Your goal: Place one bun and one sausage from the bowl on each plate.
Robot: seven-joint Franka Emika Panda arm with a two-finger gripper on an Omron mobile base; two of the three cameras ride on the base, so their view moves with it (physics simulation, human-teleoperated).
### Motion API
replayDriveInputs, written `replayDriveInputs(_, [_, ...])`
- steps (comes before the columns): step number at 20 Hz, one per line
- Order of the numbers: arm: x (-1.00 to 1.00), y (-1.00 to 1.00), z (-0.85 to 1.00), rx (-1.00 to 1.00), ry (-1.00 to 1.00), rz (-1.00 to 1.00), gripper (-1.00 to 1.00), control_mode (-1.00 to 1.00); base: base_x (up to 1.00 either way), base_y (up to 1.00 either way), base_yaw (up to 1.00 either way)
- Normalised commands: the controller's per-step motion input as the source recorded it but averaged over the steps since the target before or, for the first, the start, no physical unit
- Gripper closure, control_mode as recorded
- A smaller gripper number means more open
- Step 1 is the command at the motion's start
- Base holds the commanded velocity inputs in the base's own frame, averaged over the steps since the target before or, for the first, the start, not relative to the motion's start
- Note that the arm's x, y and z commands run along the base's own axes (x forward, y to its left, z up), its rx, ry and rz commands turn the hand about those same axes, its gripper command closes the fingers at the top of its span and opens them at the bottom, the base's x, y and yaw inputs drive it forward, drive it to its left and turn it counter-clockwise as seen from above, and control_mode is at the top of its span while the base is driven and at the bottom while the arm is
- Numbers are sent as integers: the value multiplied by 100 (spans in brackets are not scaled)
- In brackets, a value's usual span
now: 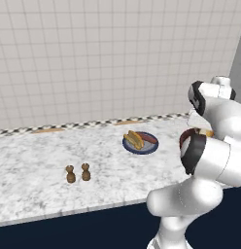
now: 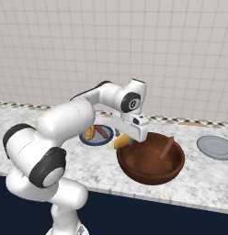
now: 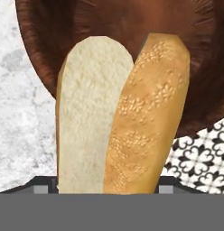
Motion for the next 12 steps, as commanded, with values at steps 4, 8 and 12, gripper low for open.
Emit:
replayDriveInputs(4, [-40,65,15,0,0,18,100,-100,0,0,0])
replayDriveInputs(8, [-35,34,0,0,0,16,100,-100,0,0,0])
replayDriveInputs(12, [0,0,0,0,0,0,100,-100,0,0,0])
